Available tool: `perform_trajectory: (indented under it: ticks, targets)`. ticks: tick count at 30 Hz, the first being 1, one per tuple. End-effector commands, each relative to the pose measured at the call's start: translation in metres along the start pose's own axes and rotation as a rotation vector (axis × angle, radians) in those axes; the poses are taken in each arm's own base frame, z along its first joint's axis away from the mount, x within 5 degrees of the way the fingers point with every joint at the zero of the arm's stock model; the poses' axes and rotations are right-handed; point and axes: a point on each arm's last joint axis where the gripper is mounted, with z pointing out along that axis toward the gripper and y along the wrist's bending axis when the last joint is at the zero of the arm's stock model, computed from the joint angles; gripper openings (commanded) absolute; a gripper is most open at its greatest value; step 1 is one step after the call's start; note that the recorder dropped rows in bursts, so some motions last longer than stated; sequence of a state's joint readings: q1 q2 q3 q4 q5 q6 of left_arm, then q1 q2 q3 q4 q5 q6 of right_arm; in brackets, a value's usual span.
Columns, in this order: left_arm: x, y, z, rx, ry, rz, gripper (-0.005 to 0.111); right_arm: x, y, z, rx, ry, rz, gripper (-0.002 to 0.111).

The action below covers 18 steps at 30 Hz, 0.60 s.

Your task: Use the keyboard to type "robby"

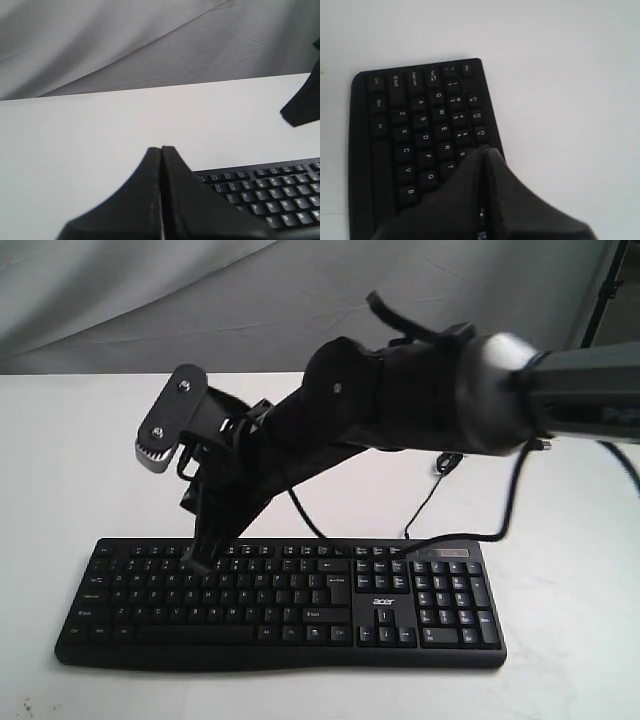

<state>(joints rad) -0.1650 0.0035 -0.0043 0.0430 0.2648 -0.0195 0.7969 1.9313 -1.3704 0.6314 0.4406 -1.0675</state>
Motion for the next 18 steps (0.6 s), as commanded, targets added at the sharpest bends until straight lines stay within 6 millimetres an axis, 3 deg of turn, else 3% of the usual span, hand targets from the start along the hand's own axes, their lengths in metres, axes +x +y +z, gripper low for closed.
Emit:
perform_trajectory:
  ticks: [1,9,12,18]
  targets:
    - [0.001,0.000,0.000,0.005,-0.005,0.003,0.000,-0.004,0.002,-0.055,0.153,-0.106,-0.014,0.000]
    - [0.001,0.000,0.000,0.005,-0.005,0.003,0.000,0.013,0.028,-0.163,0.411,-0.355,0.077,0.000]
    - [0.001,0.000,0.000,0.005,-0.005,0.003,0.000,0.019,0.038,-0.219,0.559,-0.533,0.133,0.000]
    - [0.001,0.000,0.000,0.005,-0.005,0.003,0.000,0.024,0.056,-0.284,0.564,-0.773,0.361,0.000]
